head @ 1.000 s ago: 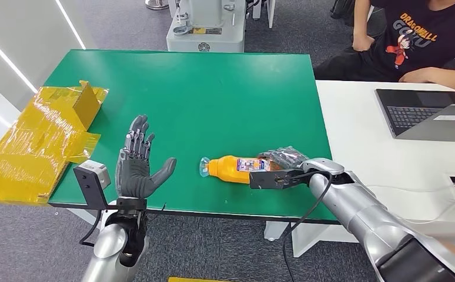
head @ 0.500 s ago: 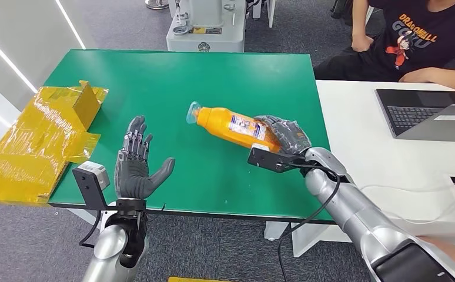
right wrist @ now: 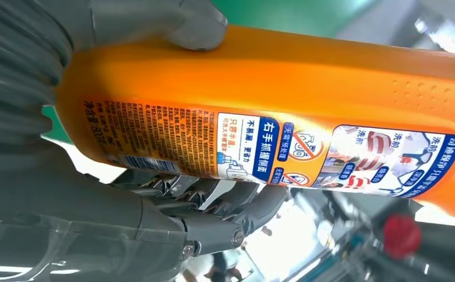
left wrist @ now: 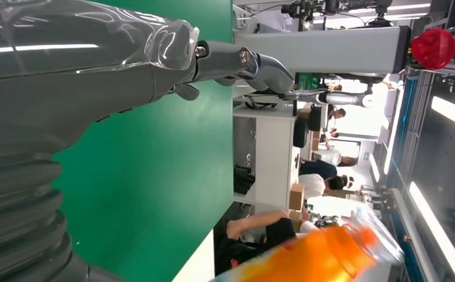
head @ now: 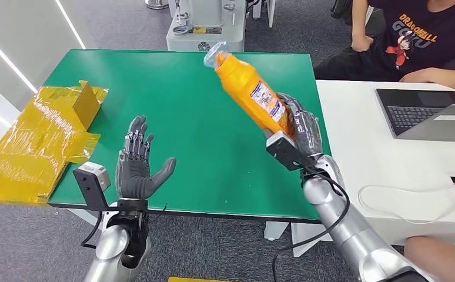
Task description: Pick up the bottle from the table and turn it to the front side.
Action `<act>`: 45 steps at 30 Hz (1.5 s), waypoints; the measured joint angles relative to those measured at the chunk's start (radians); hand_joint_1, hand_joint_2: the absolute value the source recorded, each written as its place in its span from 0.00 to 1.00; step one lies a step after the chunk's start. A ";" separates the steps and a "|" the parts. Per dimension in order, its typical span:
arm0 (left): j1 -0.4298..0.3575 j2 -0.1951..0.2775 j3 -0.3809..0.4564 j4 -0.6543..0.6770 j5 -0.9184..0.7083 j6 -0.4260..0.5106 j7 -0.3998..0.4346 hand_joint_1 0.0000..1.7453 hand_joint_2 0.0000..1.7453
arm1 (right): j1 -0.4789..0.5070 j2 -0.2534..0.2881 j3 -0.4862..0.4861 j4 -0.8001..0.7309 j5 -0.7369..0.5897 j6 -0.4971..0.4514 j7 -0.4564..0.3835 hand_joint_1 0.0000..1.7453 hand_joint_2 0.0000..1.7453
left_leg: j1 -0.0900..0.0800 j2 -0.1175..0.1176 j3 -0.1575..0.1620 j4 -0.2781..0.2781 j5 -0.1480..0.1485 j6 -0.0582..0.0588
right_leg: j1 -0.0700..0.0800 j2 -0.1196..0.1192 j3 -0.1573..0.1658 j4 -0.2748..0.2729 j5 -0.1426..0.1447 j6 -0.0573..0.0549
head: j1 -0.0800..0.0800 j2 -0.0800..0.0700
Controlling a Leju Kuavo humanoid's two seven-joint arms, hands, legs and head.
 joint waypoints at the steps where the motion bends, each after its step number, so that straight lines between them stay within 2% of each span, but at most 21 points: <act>1: 0.000 0.000 0.000 0.000 0.000 0.000 -0.001 0.00 1.00 | 0.021 0.002 -0.008 -0.035 -0.013 -0.014 0.004 1.00 1.00 | 0.000 0.000 0.000 0.000 0.000 0.000 | 0.000 0.000 0.000 0.000 0.000 0.000 | 0.000 0.000; 9: 0.011 0.000 0.000 -0.009 -0.010 0.010 0.001 0.00 1.00 | 0.205 0.023 -0.034 -0.307 -0.104 -0.047 0.030 1.00 1.00 | 0.000 0.000 0.000 -0.001 -0.001 0.000 | 0.000 0.000 0.000 0.000 -0.001 -0.001 | 0.000 0.000; 16: 0.008 0.001 -0.002 -0.025 -0.050 0.015 0.022 0.00 1.00 | 0.328 0.047 -0.035 -0.467 -0.131 0.003 0.050 1.00 1.00 | 0.000 0.000 0.000 -0.001 -0.001 0.000 | 0.000 0.000 -0.001 0.000 -0.002 -0.001 | 0.000 0.000; 20: -0.011 0.003 -0.004 -0.028 -0.062 -0.008 0.046 0.00 1.00 | 0.367 0.061 -0.036 -0.512 -0.129 0.059 0.054 1.00 1.00 | 0.000 0.000 0.000 -0.001 -0.001 0.000 | 0.000 0.000 0.000 0.000 -0.002 -0.001 | 0.000 0.000; 26: -0.068 0.010 -0.011 -0.028 -0.102 -0.089 0.096 0.00 1.00 | 0.406 0.089 -0.048 -0.541 -0.091 0.136 0.050 1.00 1.00 | 0.000 0.000 0.000 -0.001 -0.001 0.000 | 0.000 0.000 0.000 0.000 -0.002 -0.001 | 0.000 0.000; 32: -0.112 0.018 -0.020 -0.027 -0.123 -0.122 0.115 0.00 1.00 | 0.426 0.101 -0.067 -0.553 -0.075 0.157 0.046 1.00 1.00 | 0.000 0.001 0.000 -0.001 -0.001 0.000 | 0.000 0.001 -0.001 0.000 -0.002 -0.001 | 0.000 0.000; 34: -0.126 0.021 -0.023 -0.021 -0.094 -0.172 0.137 0.00 1.00 | 0.429 0.101 -0.073 -0.557 -0.070 0.163 0.044 1.00 1.00 | 0.000 0.000 0.000 -0.001 -0.001 0.000 | 0.000 0.000 -0.001 0.000 -0.002 -0.001 | 0.000 0.000; 37: -0.168 0.028 -0.031 0.016 -0.049 -0.272 0.179 0.00 1.00 | 0.430 0.101 -0.085 -0.564 -0.057 0.182 0.037 1.00 1.00 | 0.000 0.000 0.000 -0.001 -0.001 0.000 | 0.000 0.000 -0.001 0.000 -0.002 -0.001 | 0.000 0.000; 45: -0.370 0.060 -0.098 0.226 -0.056 -0.415 0.229 0.00 1.00 | 0.432 0.098 -0.121 -0.571 -0.040 0.222 0.019 1.00 1.00 | 0.000 0.000 0.000 -0.001 0.001 -0.001 | 0.000 0.000 -0.001 0.000 0.000 -0.001 | 0.000 0.000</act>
